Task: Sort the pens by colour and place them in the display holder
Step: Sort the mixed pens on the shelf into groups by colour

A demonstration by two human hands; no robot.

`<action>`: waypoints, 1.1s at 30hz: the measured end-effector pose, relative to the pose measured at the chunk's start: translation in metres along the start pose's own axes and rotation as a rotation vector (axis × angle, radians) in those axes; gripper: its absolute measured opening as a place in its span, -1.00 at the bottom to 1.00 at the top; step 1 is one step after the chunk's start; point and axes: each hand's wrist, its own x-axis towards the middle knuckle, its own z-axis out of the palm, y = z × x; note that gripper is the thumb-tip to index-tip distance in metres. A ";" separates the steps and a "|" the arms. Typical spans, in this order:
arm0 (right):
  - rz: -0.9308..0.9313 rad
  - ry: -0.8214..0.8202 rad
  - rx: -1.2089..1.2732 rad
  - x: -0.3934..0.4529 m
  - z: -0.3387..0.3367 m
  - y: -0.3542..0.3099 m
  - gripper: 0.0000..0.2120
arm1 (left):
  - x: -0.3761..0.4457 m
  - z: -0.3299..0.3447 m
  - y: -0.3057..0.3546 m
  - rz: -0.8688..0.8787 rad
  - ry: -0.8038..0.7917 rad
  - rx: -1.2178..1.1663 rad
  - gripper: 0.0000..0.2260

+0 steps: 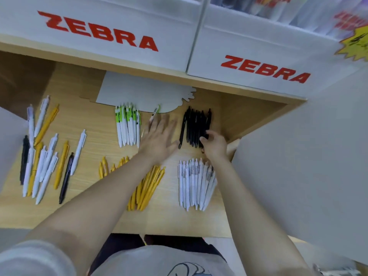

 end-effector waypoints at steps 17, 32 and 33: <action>-0.193 0.011 -0.179 -0.019 -0.006 -0.002 -0.69 | -0.007 0.005 -0.002 0.095 -0.062 -0.182 -0.40; -0.398 -0.563 -0.273 -0.148 0.222 -0.109 -0.63 | -0.228 -0.013 -0.223 -0.646 0.231 -0.208 -0.25; -0.352 -0.586 -0.300 -0.152 0.238 -0.112 -0.58 | -0.229 -0.010 -0.231 -0.639 0.202 -0.212 -0.20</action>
